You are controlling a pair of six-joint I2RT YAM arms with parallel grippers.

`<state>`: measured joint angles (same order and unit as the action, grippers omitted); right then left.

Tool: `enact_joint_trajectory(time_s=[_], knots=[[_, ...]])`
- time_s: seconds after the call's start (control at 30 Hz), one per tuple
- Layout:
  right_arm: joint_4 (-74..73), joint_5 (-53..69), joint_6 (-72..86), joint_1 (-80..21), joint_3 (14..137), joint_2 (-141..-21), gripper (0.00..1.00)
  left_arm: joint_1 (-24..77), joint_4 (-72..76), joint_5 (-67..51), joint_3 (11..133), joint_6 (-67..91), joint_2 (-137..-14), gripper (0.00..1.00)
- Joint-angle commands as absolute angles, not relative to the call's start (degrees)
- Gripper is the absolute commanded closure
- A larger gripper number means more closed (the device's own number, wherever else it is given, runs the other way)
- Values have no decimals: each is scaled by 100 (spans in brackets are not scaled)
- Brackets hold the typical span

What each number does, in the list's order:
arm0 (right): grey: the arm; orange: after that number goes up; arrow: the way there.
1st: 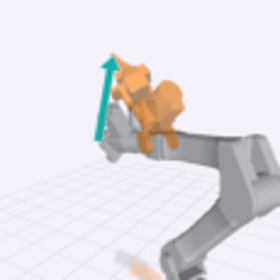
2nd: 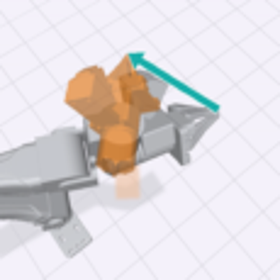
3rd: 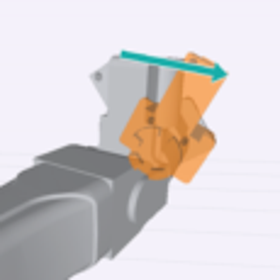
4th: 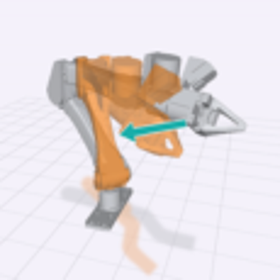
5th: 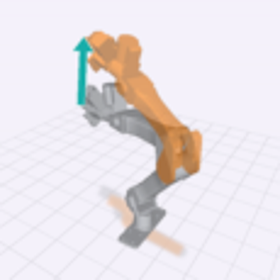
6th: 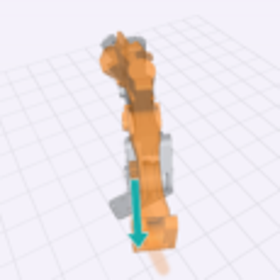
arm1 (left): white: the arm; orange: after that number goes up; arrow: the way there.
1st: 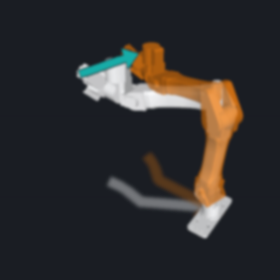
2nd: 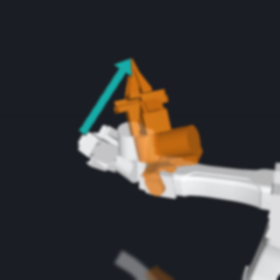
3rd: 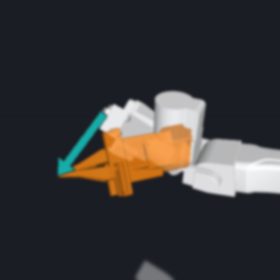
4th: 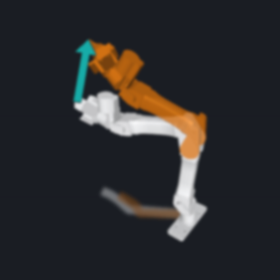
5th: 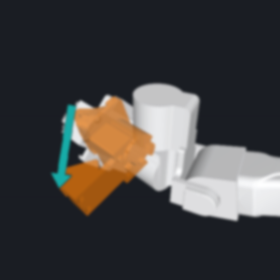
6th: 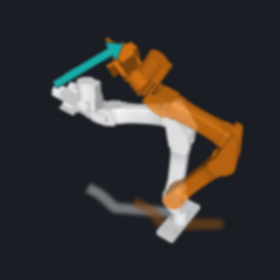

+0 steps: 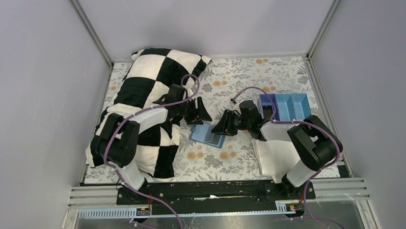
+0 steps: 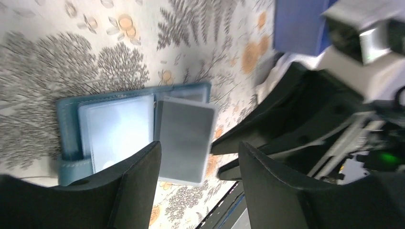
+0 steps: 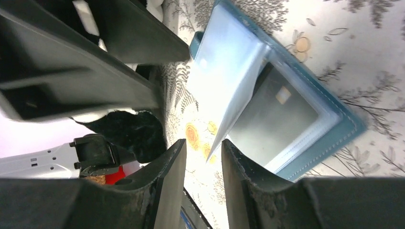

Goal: Take the credit cards out of the card holder
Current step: Remove the credit card from the card holder.

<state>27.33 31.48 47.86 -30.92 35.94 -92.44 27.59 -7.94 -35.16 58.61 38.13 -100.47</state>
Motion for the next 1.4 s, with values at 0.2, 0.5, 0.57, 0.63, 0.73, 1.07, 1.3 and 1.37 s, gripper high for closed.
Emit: enact_joint_trajectory(time_s=[0.2,0.5,0.57,0.63,0.73,1.07,1.3,1.37], knots=[[3281,3336,4957,-3451,4226,-9782,60,2097,-888,-3567,6007,3947,-9077,35],[3707,3241,5322,-3598,5051,-10543,59,1814,-807,-3432,5720,4130,-8594,35],[3708,3150,5417,-3603,5235,-10742,58,1798,-863,-3416,5728,4099,-8566,35],[3615,3100,5500,-3607,5429,-10900,58,1793,-916,-3368,5728,4043,-8561,35],[3298,2955,5376,-3605,5502,-10810,57,1784,-981,-3429,5746,3973,-8622,35],[2924,2763,5119,-3608,4373,-10119,59,2022,-931,-3948,5757,3842,-9342,36],[2629,2453,5073,-3604,4031,-10084,60,2245,-1172,-3620,5847,3742,-10099,36],[2373,2243,4982,-3597,3941,-10008,61,2382,-1193,-3458,5820,3752,-10187,36]])
